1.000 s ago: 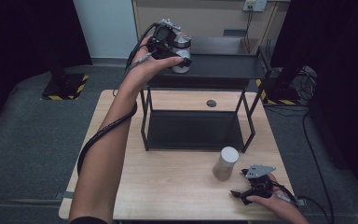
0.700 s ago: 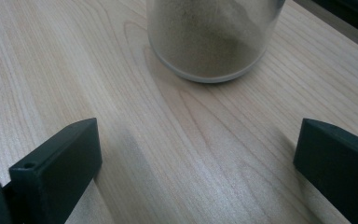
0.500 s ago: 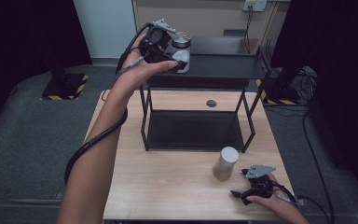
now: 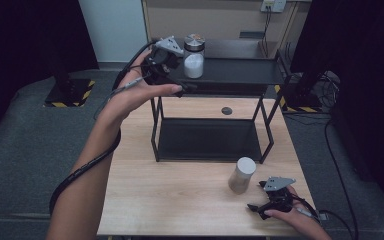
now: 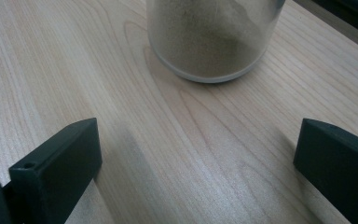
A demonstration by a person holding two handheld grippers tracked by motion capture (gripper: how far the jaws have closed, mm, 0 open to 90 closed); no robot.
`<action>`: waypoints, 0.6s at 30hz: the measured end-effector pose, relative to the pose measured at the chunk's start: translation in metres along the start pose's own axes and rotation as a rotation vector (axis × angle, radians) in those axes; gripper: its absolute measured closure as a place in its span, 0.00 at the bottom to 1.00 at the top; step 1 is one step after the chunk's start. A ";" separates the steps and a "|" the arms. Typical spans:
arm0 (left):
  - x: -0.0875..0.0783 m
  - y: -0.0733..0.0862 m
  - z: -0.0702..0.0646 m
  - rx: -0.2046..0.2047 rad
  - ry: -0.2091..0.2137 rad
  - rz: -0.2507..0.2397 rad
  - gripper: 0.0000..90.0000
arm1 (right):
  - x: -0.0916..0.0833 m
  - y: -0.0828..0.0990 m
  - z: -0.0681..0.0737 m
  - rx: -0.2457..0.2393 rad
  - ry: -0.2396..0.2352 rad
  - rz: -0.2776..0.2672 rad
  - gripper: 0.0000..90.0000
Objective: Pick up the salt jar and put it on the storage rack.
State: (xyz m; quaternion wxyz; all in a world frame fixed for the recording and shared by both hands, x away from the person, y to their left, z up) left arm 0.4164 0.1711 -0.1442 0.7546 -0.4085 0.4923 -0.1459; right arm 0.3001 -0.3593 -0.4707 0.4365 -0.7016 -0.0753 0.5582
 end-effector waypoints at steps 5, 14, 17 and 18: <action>0.010 0.011 -0.021 0.065 0.043 0.032 0.06 | 0.000 0.000 0.000 0.000 0.000 -0.001 0.02; 0.038 0.047 -0.055 0.097 0.095 0.073 0.06 | 0.000 0.000 0.000 0.001 0.000 0.001 0.02; 0.053 0.068 -0.071 0.096 0.109 0.095 0.06 | 0.000 0.000 0.000 0.002 0.000 0.001 0.02; 0.055 0.072 -0.074 0.089 0.113 0.100 0.06 | 0.000 0.000 0.000 0.002 0.000 0.001 0.02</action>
Point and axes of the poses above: each handheld gripper's, and its own axes: x roughly forward along the jaws, y roughly out of its underside, z roughly to its left, the point moved 3 cm from there along x, roughly forward along the jaws, and after that the axes turned 2 degrees about z, right-handed, at the moved point
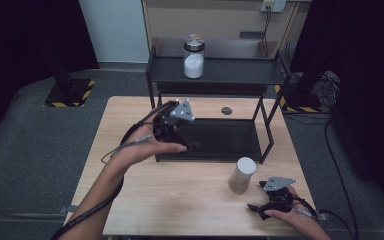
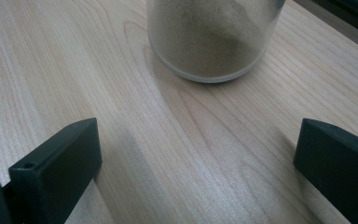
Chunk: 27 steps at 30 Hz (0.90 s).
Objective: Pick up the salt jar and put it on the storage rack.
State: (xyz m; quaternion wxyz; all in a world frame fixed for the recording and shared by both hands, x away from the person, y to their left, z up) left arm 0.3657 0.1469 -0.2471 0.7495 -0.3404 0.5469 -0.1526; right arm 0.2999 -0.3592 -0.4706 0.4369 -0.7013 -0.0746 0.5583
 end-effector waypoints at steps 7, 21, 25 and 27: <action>0.036 0.040 -0.027 -0.038 0.038 0.042 0.06 | 0.000 0.000 0.000 0.000 0.000 0.000 0.02; 0.076 0.119 -0.060 -0.125 0.063 0.062 0.06 | 0.000 0.000 0.000 0.000 0.000 0.000 0.02; 0.084 0.140 -0.066 -0.155 0.043 0.087 0.06 | 0.000 0.000 0.000 0.001 0.001 0.000 0.02; 0.086 0.153 -0.070 -0.185 0.024 0.081 0.07 | 0.000 0.000 0.000 0.000 0.001 0.000 0.02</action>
Point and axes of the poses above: each handheld gripper's, and its own axes: x roughly forward along the jaws, y roughly out of its underside, z roughly to its left, the point moved 3 cm from there along x, roughly forward along the jaws, and after that the axes turned 2 degrees about z, right-handed, at the moved point
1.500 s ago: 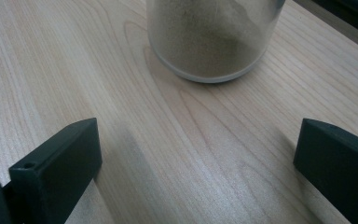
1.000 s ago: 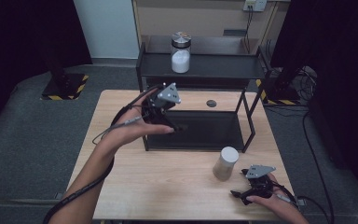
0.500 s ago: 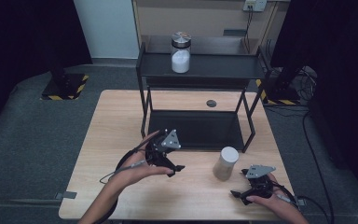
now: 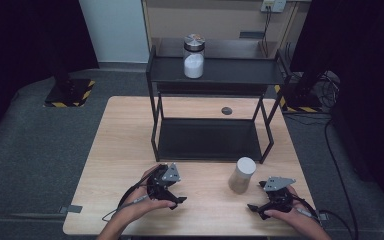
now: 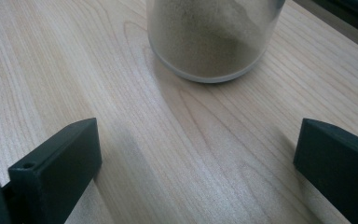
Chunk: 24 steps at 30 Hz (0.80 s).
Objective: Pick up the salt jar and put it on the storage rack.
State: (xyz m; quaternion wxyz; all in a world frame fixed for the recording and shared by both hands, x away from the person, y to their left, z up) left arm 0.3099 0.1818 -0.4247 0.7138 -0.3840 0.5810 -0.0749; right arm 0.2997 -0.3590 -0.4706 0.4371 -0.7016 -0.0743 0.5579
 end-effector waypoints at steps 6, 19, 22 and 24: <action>0.009 0.025 0.003 -0.059 -0.006 -0.008 0.06 | 0.000 0.000 0.000 0.001 0.001 0.000 0.02; 0.013 0.048 0.008 -0.079 -0.025 -0.045 0.00 | 0.000 0.000 0.001 0.005 0.006 0.001 0.02; 0.014 0.052 0.009 -0.078 -0.021 -0.064 0.00 | 0.000 0.000 0.002 0.004 0.007 0.000 0.02; 0.014 0.052 0.009 -0.077 -0.021 -0.063 0.00 | 0.000 0.000 0.002 0.006 0.008 0.001 0.02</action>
Point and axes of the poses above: each handheld gripper's, and its own axes: x roughly forward along the jaws, y roughly out of its underside, z roughly to its left, the point moved 3 cm from there along x, roughly forward along the jaws, and after that the axes turned 2 degrees about z, right-handed, at the moved point
